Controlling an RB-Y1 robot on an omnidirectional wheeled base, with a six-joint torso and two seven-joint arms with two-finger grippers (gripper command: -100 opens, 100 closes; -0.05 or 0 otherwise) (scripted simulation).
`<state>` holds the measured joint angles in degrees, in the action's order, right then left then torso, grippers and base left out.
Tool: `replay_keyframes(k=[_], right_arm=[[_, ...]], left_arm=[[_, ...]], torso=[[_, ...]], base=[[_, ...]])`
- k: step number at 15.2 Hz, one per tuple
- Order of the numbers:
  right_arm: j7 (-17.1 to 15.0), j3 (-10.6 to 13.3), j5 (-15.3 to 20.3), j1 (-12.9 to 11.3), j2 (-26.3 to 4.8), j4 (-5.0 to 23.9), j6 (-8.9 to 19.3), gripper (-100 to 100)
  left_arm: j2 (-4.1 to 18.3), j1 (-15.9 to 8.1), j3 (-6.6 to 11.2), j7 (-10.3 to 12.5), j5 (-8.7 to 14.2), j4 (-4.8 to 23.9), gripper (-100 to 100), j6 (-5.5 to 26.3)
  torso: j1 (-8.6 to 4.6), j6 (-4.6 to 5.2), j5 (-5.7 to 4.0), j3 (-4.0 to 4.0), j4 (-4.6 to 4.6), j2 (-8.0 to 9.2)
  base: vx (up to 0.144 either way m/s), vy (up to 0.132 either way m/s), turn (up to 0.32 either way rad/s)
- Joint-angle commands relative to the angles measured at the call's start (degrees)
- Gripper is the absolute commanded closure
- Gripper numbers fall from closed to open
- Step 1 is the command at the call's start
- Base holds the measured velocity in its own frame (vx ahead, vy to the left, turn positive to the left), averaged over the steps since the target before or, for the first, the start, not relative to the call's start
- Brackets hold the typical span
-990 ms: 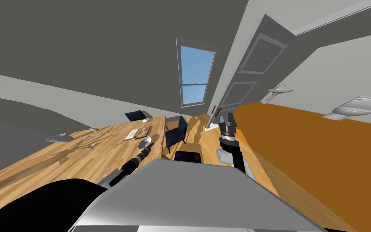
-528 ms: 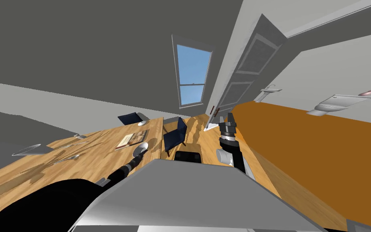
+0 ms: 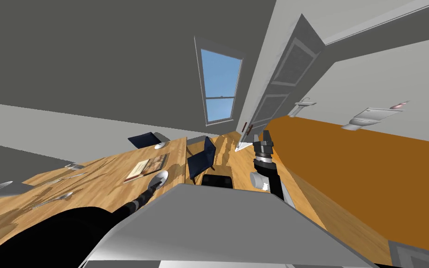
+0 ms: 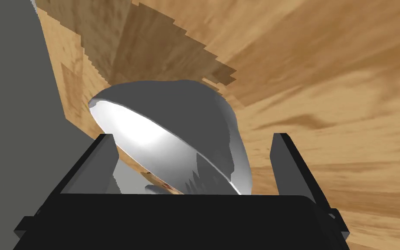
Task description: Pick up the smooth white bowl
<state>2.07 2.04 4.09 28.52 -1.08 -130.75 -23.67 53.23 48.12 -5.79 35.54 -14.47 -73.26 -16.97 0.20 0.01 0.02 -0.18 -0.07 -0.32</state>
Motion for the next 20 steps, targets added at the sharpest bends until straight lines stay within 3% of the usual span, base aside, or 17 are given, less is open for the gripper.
replay_keyframes(k=[1,6,7,8,11,12,13,17,19,20], right_arm=[[0.0,0.0,0.0,0.0,0.0,0.0,0.0,0],[0.0,0.0,0.0,0.0,0.0,0.0,0.0,0],[0.0,0.0,0.0,0.0,0.0,0.0,0.0,0],[0.0,0.0,0.0,0.0,0.0,0.0,0.0,0],[0.0,0.0,0.0,0.0,0.0,0.0,0.0,0],[0.0,0.0,0.0,0.0,0.0,0.0,0.0,0],[0.0,0.0,0.0,0.0,0.0,0.0,0.0,0],[0.0,0.0,0.0,0.0,0.0,0.0,0.0,0],[0.0,0.0,0.0,0.0,0.0,0.0,0.0,0],[0.0,0.0,0.0,0.0,0.0,0.0,0.0,0]], left_arm=[[1.9,1.0,-0.56,2.2,-0.4,2.4,-100,0.3],[3.1,1.9,-1.14,3.7,-0.9,4.7,-100,0.5],[2.5,1.8,-0.77,3.1,-0.8,3.8,-100,0.5],[1.4,0.2,-1.50,2.8,-0.4,5.6,-100,1.0],[0.0,-1.8,-2.37,2.4,0.1,7.5,-100,1.7],[0.6,-0.8,-1.91,2.6,-0.1,6.4,-100,1.5],[0.5,-1.0,-2.01,2.5,-0.1,6.6,100,1.6],[0.4,-0.9,-2.03,2.6,0.0,6.7,100,1.6],[2.2,1.4,-0.98,3.0,-0.7,4.5,100,0.5],[1.6,0.4,-1.45,2.9,-0.4,5.3,100,1.2]], torso=[[0.00,0.00,0.00,0.00,0.00,0.00],[-0.13,-0.02,-0.01,0.06,0.02,0.11],[-0.15,-0.01,-0.01,0.08,0.03,0.14],[-0.19,-0.02,-0.02,0.10,0.04,0.19],[-0.19,0.01,-0.01,0.27,0.11,0.49],[-0.18,0.01,-0.01,0.31,0.12,0.55],[-0.20,-0.02,-0.02,0.31,0.12,0.53],[-0.37,0.01,-0.09,0.22,0.11,0.36],[-0.42,-0.09,-0.14,0.19,0.08,0.32],[-0.51,-0.12,-0.16,0.15,0.06,0.25]], base=[[0.103,0.082,-0.114],[0.054,0.043,-0.048],[0.023,0.017,-0.022],[-0.014,0.015,-0.135],[-0.061,0.025,-0.176],[-0.041,0.020,-0.056],[-0.014,0.008,-0.003],[-0.004,0.002,0.003],[0.051,-0.016,0.256],[0.042,-0.025,0.128]])
